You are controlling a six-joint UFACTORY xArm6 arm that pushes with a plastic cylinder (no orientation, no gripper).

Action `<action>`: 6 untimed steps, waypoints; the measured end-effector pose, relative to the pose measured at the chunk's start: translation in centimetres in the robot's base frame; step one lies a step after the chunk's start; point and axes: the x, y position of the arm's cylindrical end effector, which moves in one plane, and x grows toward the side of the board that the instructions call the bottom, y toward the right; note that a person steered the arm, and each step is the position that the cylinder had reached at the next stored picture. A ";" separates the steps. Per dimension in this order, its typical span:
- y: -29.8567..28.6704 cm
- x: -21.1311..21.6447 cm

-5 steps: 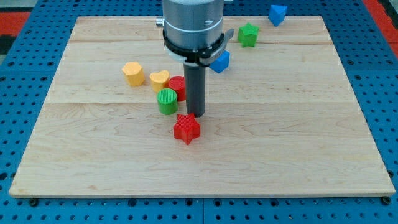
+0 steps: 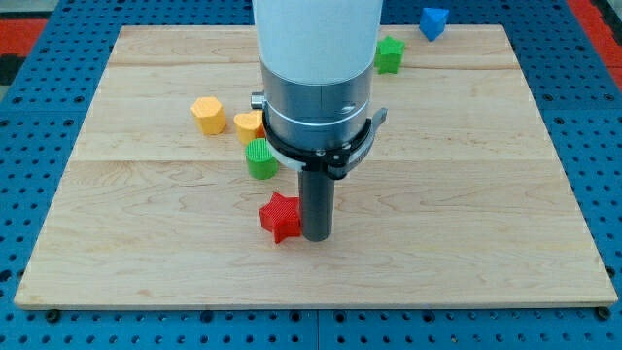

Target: Move the red star towards left

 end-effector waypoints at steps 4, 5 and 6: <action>-7.2 -1.0; -10.0 -0.5; -12.6 -0.1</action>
